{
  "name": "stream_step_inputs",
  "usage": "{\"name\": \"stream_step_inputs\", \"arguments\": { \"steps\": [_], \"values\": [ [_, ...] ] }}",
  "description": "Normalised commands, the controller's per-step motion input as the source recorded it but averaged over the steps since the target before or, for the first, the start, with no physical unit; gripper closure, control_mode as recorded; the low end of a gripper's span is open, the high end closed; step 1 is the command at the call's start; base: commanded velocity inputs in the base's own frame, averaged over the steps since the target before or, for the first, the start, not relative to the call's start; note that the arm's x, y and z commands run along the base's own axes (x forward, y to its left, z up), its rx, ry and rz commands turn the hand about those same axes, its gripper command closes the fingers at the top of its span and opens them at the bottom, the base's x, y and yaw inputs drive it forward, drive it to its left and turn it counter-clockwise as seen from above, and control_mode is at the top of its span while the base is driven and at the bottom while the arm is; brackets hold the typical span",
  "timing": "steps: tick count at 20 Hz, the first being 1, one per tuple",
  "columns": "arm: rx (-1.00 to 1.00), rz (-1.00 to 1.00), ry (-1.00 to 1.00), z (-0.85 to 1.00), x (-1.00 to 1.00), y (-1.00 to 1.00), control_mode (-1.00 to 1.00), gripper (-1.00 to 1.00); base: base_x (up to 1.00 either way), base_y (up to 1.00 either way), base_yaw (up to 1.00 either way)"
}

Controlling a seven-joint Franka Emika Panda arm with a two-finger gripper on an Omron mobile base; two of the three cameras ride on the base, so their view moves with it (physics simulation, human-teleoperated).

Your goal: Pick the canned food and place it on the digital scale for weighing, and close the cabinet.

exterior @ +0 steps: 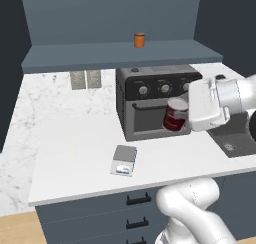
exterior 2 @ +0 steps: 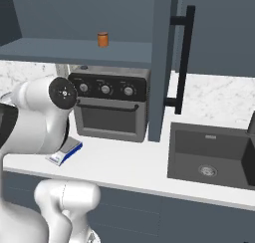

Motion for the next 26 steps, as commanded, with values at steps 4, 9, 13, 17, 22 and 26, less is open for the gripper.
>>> {"name": "stream_step_inputs", "arguments": {
  "steps": [4,9,13,17,22,26],
  "values": [
    [-0.08,0.22,0.0,-0.75,0.0,0.13,-1.0,1.0,0.0,0.0,0.0],
    [-0.03,0.13,-0.01,-0.7,0.01,0.02,-1.0,1.0,0.0,0.0,0.0],
    [0.0,0.05,-0.09,-0.51,0.16,-0.06,-1.0,1.0,0.0,0.0,0.0],
    [0.0,0.01,-0.13,-0.47,0.36,-0.02,-1.0,1.0,0.0,0.0,0.0],
    [0.0,0.0,-0.07,-0.5,0.41,0.0,-1.0,1.0,0.0,0.0,0.0],
    [0.0,0.01,0.0,-0.53,0.26,0.0,-1.0,1.0,0.0,0.0,0.0]
  ]
}}
